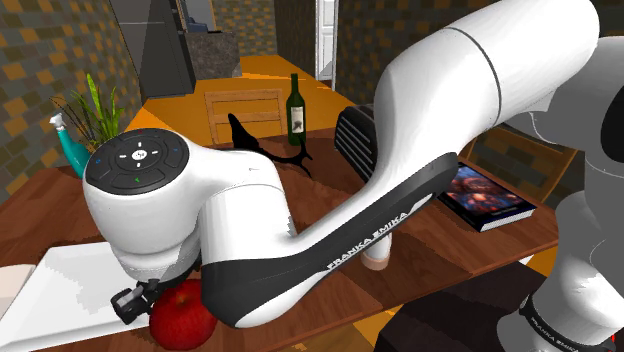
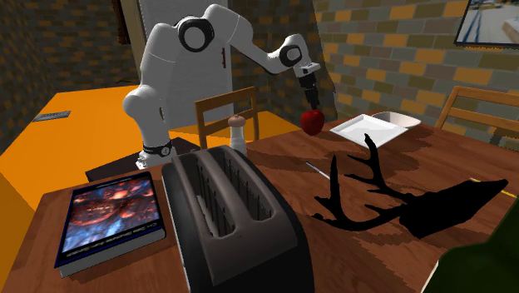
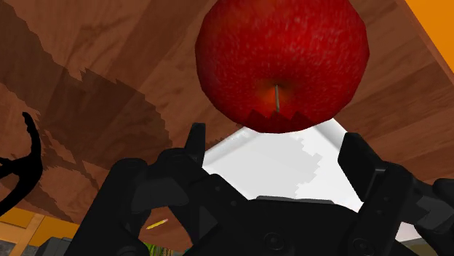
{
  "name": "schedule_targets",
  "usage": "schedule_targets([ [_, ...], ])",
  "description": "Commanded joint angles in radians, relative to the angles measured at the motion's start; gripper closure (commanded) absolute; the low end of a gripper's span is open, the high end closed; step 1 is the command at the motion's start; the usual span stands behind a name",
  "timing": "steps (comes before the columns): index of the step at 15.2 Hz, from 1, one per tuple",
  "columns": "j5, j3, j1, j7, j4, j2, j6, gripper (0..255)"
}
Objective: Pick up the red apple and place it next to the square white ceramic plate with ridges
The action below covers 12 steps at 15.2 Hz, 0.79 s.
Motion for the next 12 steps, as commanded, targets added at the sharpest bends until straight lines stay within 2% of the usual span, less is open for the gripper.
schedule_targets([
  [1,0.000,0.000,0.000,0.000,0.000,0.000,0.000,0],
  [5,0.038,0.025,-0.001,-0.018,-0.018,-0.088,-0.069,0],
  [12,0.038,0.024,0.000,-0.018,-0.018,-0.088,-0.069,0],
])
